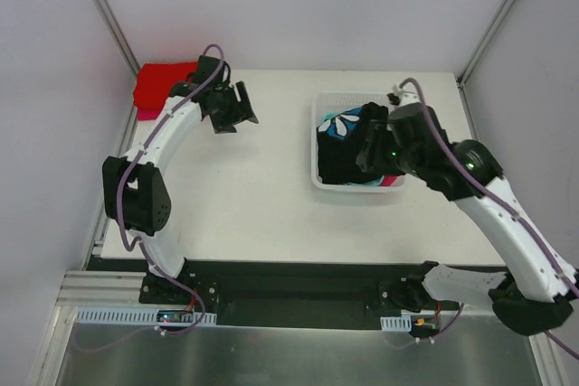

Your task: Fold and stack the t-shirts

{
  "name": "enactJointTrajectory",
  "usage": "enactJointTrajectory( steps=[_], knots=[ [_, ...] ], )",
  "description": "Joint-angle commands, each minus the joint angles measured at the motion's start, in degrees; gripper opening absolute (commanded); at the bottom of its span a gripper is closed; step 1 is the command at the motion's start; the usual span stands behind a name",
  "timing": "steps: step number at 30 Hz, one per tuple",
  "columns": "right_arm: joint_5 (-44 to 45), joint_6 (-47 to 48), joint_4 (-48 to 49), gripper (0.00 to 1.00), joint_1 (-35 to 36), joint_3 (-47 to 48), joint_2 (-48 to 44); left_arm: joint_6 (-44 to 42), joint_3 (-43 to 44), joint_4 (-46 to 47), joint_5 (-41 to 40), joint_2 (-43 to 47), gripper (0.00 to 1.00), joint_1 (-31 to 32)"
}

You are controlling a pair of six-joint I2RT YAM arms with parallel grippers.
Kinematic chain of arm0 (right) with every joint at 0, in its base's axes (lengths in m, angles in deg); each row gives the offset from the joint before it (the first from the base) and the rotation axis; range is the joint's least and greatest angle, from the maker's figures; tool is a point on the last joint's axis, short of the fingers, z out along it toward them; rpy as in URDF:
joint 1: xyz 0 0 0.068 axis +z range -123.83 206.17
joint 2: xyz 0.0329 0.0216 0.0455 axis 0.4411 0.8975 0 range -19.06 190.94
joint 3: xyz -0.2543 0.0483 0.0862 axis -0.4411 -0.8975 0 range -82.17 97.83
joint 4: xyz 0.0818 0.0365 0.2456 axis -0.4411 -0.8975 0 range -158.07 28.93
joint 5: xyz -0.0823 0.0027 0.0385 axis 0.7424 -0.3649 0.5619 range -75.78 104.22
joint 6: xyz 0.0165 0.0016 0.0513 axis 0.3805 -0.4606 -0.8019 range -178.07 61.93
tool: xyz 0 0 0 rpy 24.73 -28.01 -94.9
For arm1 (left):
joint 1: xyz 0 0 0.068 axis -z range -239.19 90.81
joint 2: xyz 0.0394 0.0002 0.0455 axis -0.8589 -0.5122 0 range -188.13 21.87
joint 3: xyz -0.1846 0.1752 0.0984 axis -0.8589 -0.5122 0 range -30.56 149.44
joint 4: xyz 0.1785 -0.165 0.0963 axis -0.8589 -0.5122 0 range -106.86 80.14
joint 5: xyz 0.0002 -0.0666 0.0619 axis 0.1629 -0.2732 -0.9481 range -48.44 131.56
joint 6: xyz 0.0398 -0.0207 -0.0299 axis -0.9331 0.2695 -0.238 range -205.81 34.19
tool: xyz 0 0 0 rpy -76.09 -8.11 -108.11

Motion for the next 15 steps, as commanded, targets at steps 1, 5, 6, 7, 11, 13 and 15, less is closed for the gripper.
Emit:
enactJointTrajectory(
  steps=[1,5,6,7,11,13,15],
  knots=[
    [18.79,-4.77,-7.82,0.48,-0.17,0.59,-9.48,-4.58,8.10,1.32,-0.93,-4.19,0.68,7.76],
    [23.37,-7.77,-11.43,0.48,-0.08,-1.26,-13.97,-6.25,14.07,-2.80,-11.47,-9.11,0.67,14.81],
    [23.02,-7.95,-11.35,0.48,-0.08,-1.87,-14.58,-6.43,15.91,-3.34,-13.31,-11.39,0.67,15.69],
    [22.85,-8.30,-11.43,0.48,-0.08,-2.23,-15.55,-6.26,16.71,-3.87,-14.72,-12.54,0.67,16.57],
    [22.23,-8.47,-12.39,0.48,-0.08,-3.20,-16.08,-5.21,18.04,-4.31,-17.45,-15.97,0.66,20.34],
    [21.88,-8.39,-12.57,0.48,-0.17,-3.37,-16.00,-4.68,18.30,-4.40,-18.77,-17.12,0.66,21.40],
    [21.09,-8.47,-12.75,0.48,-0.08,-3.29,-16.08,-4.41,19.26,-4.66,-20.35,-18.60,0.66,22.89]
  ],
)
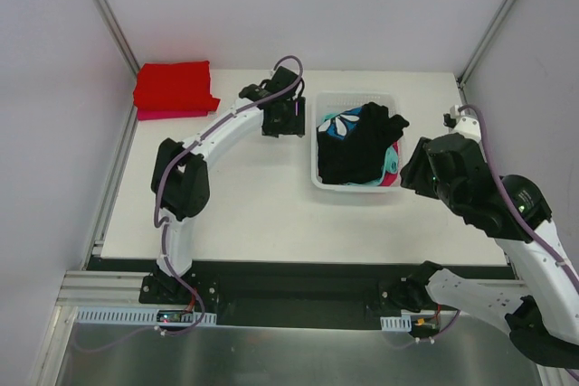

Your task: Fold and stack the t-shirts

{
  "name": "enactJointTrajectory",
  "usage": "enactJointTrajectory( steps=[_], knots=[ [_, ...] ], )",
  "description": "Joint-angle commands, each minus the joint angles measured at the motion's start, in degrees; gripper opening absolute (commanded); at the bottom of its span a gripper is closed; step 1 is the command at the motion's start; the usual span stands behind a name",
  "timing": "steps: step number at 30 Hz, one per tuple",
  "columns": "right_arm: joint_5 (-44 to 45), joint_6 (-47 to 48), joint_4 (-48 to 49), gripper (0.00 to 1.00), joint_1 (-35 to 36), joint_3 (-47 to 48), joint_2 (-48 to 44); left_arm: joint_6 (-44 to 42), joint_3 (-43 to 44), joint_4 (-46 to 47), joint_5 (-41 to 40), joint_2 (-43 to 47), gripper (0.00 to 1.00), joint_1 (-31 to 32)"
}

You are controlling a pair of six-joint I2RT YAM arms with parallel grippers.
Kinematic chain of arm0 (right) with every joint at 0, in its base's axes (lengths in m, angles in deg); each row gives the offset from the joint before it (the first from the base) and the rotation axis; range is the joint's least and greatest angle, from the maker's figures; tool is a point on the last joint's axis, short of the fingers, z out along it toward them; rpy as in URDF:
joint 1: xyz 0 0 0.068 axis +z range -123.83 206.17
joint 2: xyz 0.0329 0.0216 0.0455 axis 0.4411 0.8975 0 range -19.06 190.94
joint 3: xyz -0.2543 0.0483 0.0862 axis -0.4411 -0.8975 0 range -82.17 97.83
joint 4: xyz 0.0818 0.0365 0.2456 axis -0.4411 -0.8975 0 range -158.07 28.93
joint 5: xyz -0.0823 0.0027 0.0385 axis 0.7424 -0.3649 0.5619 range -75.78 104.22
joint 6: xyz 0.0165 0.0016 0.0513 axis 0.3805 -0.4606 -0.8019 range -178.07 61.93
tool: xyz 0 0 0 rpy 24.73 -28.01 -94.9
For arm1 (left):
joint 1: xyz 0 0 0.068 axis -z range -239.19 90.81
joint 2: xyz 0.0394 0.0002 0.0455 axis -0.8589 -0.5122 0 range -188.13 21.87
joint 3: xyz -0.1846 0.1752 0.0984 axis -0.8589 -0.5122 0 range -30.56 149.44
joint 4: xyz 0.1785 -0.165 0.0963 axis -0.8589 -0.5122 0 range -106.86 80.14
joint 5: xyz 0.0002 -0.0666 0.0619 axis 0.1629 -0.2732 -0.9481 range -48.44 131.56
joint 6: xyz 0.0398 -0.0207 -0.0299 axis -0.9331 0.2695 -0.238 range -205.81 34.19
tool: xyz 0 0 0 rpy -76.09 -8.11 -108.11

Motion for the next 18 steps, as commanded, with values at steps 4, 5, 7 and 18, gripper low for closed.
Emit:
enactJointTrajectory(
  steps=[4,5,7,18],
  knots=[
    [-0.25,-0.98,-1.34,0.48,-0.12,-0.27,0.02,1.38,6.17,-4.40,-6.51,-5.86,0.66,3.57],
    [-0.51,-0.72,-1.43,0.48,-0.12,-0.27,-0.06,1.65,7.04,-4.41,-5.90,-6.39,0.66,3.92],
    [-0.34,-0.63,-1.86,0.48,-0.12,-0.36,-0.06,2.52,7.66,-4.41,-5.71,-7.19,0.66,4.88],
    [-0.42,0.08,-2.31,0.48,-0.12,-0.88,-1.30,5.34,7.84,-4.41,-6.95,-2.62,0.65,6.91]
  ],
)
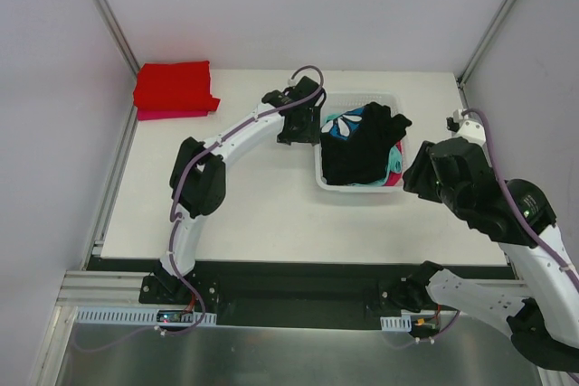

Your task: Fold and stack the t-shirts

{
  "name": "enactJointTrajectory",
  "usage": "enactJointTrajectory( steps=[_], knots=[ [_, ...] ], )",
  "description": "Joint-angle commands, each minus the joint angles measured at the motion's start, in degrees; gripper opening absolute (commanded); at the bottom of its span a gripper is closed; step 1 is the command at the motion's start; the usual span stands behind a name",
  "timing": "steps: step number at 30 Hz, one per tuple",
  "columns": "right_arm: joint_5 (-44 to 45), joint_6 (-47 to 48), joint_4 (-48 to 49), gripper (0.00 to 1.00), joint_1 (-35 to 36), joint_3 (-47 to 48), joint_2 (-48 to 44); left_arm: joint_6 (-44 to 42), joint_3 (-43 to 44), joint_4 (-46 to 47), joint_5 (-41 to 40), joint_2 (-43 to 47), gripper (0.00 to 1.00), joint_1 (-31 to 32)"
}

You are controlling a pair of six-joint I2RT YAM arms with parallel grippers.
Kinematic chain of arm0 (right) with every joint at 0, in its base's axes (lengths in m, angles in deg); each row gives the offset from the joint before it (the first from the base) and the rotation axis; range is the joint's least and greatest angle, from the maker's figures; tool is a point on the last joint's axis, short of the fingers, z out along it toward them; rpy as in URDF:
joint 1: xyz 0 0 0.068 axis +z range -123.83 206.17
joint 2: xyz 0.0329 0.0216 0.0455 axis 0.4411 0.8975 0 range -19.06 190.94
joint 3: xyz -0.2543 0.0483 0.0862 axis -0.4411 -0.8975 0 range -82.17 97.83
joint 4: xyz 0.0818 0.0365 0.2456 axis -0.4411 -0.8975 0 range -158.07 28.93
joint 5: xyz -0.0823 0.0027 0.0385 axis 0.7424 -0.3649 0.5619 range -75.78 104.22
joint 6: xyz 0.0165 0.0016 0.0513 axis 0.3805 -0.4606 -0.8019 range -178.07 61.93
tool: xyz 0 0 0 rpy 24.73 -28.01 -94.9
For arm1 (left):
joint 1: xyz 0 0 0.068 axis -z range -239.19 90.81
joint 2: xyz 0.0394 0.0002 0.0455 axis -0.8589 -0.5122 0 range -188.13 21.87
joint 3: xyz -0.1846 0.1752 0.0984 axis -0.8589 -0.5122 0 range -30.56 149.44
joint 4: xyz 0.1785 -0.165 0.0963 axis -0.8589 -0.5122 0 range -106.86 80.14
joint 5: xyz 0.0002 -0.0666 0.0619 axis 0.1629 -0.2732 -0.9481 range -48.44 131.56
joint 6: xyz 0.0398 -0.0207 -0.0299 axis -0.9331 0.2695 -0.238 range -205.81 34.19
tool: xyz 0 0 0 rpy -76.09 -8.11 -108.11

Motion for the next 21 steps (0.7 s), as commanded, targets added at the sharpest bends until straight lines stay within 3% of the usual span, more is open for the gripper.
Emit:
enactJointTrajectory(
  steps=[1,10,21],
  knots=[
    [-0.38,0.32,-1.10,0.48,-0.04,0.01,-0.44,2.13,1.68,-0.93,-1.22,5.60,0.65,0.44],
    [-1.70,0.49,-0.58,0.48,-0.04,-0.95,-0.09,6.08,-1.57,-0.76,-3.50,13.34,0.66,1.05],
    [-3.02,1.11,-0.05,0.48,-0.04,-0.87,-0.18,8.98,1.68,0.30,0.45,3.32,0.65,3.69]
  ],
)
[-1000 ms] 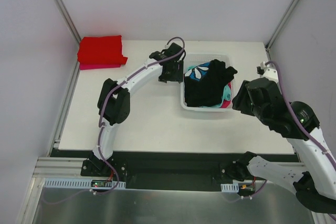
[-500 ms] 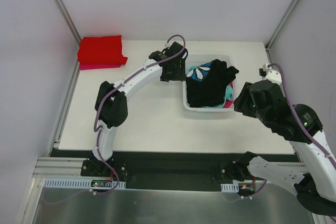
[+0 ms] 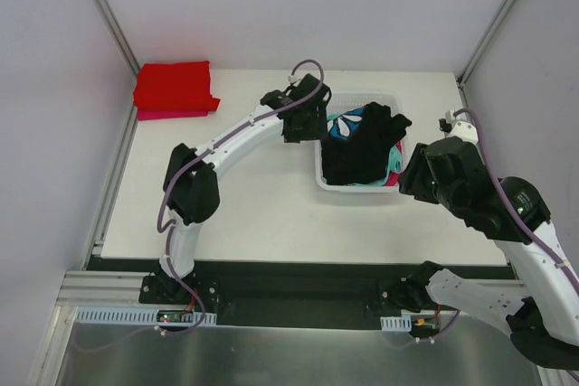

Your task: Fold and stack the t-shirts

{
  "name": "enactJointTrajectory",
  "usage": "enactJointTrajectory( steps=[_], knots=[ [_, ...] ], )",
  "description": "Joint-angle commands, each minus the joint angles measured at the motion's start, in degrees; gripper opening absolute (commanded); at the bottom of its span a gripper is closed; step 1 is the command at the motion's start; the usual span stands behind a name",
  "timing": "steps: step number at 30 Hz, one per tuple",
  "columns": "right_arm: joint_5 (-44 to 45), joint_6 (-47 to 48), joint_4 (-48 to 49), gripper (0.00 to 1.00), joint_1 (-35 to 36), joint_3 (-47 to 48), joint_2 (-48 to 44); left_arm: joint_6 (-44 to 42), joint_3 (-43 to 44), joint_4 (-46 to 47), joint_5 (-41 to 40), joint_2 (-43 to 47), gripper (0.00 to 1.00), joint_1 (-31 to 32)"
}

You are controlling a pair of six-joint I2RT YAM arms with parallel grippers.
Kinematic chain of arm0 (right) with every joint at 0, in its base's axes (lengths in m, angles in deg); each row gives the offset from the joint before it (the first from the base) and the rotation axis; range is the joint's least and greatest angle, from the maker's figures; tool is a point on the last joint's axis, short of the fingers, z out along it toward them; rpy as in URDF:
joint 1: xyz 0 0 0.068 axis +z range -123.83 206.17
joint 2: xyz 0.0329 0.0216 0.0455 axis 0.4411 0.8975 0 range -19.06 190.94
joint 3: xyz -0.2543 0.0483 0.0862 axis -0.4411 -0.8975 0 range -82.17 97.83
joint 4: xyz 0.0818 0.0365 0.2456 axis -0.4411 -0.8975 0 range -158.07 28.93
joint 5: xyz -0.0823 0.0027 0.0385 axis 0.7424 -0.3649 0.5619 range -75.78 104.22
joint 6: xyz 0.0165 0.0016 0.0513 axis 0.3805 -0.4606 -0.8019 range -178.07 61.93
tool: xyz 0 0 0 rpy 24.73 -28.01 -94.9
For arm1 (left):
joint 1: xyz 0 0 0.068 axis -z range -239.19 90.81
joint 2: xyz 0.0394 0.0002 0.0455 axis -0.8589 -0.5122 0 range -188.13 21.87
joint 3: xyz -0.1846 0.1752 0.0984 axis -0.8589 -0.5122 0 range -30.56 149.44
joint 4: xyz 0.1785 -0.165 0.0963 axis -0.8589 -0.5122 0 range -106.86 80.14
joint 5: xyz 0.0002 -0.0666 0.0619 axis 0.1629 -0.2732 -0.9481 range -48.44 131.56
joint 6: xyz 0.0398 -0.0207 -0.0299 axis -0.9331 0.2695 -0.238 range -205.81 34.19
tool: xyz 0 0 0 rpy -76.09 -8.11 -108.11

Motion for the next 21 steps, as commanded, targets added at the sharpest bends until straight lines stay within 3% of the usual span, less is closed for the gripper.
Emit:
enactJointTrajectory(
  steps=[1,9,17,21],
  knots=[
    [-0.22,0.93,-0.18,0.48,-0.12,0.09,-0.55,2.28,2.81,-0.05,1.43,-4.66,0.65,1.55],
    [-0.92,0.85,-0.18,0.48,-0.12,0.10,-1.16,3.77,2.21,0.04,0.92,-7.48,0.65,1.55],
    [-0.93,0.85,-0.27,0.50,-0.12,0.01,-3.18,6.14,-17.55,-0.75,-10.15,7.18,0.65,-3.36],
    [-2.06,0.67,0.52,0.50,-0.04,-0.43,-3.54,5.09,-26.25,-1.54,-12.54,13.95,0.65,-9.51]
  ],
)
